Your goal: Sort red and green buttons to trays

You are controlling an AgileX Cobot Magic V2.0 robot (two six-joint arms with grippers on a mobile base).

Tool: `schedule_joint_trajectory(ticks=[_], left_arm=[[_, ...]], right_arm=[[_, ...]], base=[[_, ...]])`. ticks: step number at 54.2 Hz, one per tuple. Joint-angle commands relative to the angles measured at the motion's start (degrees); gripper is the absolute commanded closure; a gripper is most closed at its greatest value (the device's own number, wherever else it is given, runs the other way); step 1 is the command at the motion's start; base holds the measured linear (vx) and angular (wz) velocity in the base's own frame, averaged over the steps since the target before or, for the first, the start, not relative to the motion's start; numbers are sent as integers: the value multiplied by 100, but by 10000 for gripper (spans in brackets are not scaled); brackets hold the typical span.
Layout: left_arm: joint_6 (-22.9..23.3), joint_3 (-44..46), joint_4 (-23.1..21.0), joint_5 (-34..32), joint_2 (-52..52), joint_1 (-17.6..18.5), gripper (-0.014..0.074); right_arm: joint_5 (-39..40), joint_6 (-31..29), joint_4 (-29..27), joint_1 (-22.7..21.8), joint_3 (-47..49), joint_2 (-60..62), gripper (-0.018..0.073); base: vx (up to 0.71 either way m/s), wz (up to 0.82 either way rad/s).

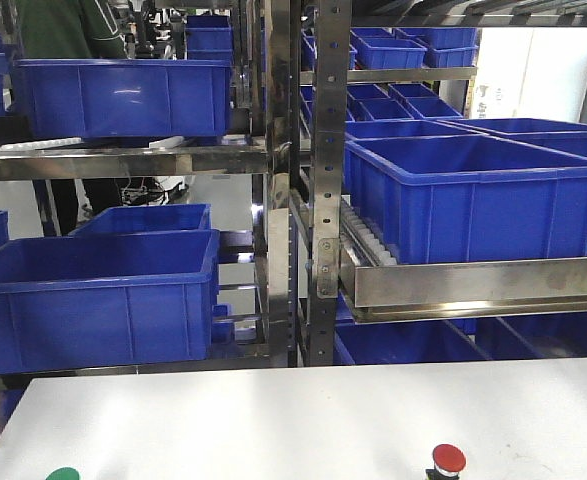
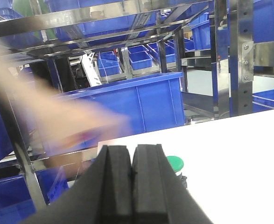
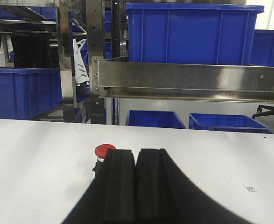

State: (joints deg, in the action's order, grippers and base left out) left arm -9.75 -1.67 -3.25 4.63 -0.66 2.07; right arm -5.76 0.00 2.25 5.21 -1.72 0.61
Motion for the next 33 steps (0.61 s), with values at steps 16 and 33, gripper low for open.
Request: schedule_joint_trajectory(ticks=[16, 33], left_arm=[[9, 158, -57, -463, 45, 16, 602], [9, 158, -57, -463, 45, 16, 602]], right_arm=[[497, 0, 20, -16, -45, 31, 567], [638, 0, 20, -16, -45, 31, 567]], base=[[0, 0], [0, 0]])
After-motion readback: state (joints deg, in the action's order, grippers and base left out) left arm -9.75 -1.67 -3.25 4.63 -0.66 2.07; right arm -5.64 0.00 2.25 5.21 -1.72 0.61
